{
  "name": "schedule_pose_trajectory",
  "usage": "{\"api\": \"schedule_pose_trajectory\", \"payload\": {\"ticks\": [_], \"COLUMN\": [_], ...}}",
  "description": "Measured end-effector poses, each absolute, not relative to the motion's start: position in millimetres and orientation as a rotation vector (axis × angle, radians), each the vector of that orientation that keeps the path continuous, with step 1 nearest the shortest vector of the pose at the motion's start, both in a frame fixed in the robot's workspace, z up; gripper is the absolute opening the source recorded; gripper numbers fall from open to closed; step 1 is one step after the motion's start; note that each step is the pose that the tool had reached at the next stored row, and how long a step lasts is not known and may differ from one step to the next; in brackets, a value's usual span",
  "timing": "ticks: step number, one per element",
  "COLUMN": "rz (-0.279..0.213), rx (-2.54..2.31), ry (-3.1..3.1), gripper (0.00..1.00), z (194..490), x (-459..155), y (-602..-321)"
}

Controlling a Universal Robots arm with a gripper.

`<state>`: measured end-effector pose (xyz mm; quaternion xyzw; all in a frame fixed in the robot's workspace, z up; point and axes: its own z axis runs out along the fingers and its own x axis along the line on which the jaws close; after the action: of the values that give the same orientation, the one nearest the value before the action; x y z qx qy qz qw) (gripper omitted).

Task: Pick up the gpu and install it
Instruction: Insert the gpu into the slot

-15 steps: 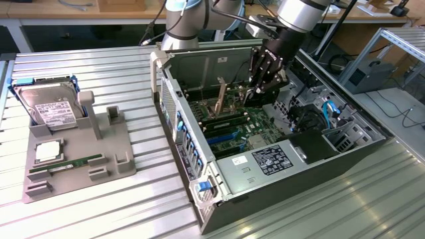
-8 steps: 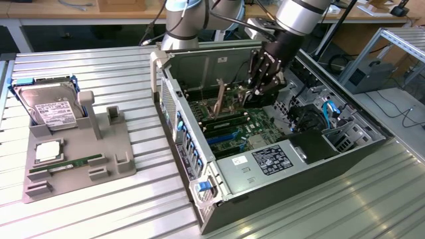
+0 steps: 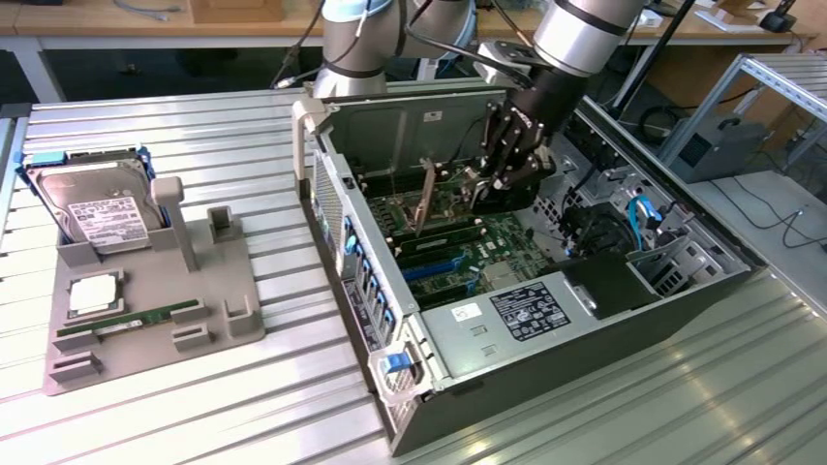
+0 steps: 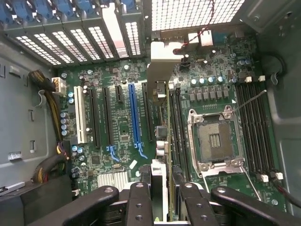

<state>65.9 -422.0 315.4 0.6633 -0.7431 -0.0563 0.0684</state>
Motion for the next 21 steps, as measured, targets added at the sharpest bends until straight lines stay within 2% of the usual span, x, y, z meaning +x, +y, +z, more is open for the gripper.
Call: {"api": "schedule_pose_trajectory", "payload": {"ticks": [12, 14, 21], "rz": [-0.170, -0.210, -0.210], "rx": [1.997, 1.975, 1.996], "ry": [-2.238, -2.213, -2.188], "gripper": [0.28, 0.28, 0.28], "z": [303, 303, 302], "x": [65, 65, 65], "y": [-425, -425, -428]}}
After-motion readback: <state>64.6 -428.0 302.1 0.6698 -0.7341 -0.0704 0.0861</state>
